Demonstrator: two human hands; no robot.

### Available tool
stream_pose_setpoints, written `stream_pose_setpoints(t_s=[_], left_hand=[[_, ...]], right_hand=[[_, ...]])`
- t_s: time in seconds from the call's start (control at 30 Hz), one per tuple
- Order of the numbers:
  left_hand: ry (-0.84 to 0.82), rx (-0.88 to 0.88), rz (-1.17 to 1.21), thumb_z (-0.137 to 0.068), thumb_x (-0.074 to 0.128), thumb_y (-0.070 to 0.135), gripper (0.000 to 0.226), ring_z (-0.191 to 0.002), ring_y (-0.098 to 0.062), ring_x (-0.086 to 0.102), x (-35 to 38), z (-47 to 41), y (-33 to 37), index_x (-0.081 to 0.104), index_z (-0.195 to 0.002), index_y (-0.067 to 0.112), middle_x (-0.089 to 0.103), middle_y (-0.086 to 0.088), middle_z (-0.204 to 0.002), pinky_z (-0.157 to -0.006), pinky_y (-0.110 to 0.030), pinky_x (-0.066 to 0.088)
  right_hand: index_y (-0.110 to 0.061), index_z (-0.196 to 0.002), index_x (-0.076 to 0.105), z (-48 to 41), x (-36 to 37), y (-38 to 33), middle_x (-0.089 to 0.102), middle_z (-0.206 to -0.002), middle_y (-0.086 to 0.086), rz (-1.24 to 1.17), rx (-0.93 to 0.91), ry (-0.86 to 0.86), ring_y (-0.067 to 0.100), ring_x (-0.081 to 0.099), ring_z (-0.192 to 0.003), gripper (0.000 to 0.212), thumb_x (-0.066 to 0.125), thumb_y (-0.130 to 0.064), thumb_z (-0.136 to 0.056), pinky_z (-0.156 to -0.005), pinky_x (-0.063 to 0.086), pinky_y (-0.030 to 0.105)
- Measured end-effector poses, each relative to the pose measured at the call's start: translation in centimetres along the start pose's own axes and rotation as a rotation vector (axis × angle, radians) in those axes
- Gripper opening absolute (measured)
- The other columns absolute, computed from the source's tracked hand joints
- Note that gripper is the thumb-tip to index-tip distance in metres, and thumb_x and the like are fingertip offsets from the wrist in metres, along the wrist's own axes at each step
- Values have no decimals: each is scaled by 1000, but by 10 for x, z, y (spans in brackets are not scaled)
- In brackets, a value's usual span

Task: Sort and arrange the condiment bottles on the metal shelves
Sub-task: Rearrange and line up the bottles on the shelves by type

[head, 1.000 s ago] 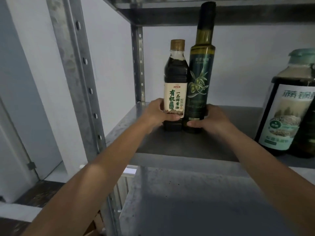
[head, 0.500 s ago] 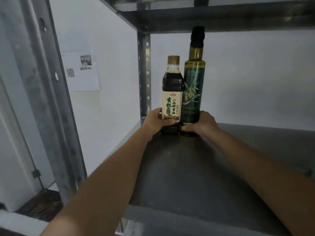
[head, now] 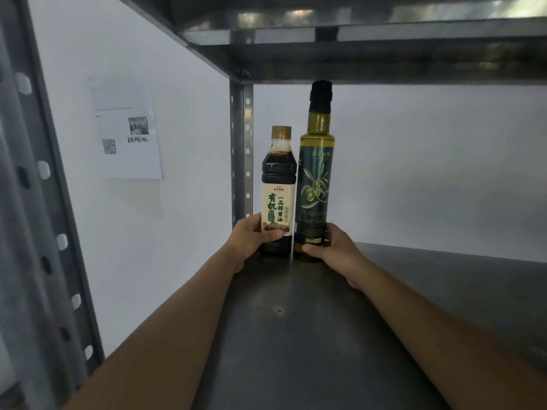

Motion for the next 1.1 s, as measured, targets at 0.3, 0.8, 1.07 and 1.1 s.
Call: stream_pose_setpoints(t_s=[0.3, 0.8, 1.07, 1.1], left_hand=[[122, 1, 34, -70, 82, 12, 53, -101, -22, 62, -3, 0, -4, 57, -116, 17, 66, -4, -107, -90, -36, 50], [110, 82, -190, -92, 59, 15, 45, -123, -22, 50, 9, 3, 3, 44, -134, 18, 56, -2, -133, -103, -39, 38], [118, 68, -295, -95, 54, 20, 42, -126, -23, 48, 14, 8, 7, 41, -134, 15, 53, -4, -136, -102, -37, 38], [117, 58, -337, -96, 53, 22, 41, -126, -24, 48, 15, 10, 7, 39, -134, 14, 52, -4, -137, -101, -38, 39]], right_hand=[[-11, -132, 44, 1, 7, -3, 55, -131, 7, 81, -12, 162, 17, 52, -108, 67, 78, -17, -74, -87, 39, 25], [-8, -131, 40, -7, 17, -4, 55, -130, 11, 266, -18, 253, 27, 53, -117, 63, 74, -21, -79, -93, 42, 33], [-9, -130, 39, -7, 17, 0, 54, -130, 10, 283, -28, 247, 26, 53, -117, 63, 74, -24, -79, -93, 43, 34], [-9, -130, 39, -7, 17, 0, 54, -129, 10, 288, -31, 242, 26, 53, -117, 63, 74, -24, -79, -92, 43, 33]])
Point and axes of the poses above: each hand's wrist, its own z-axis away from the middle knuckle, its own x-axis out of the palm, y = z × x, the point moved 4 cm from there along -z, towards the middle knuckle
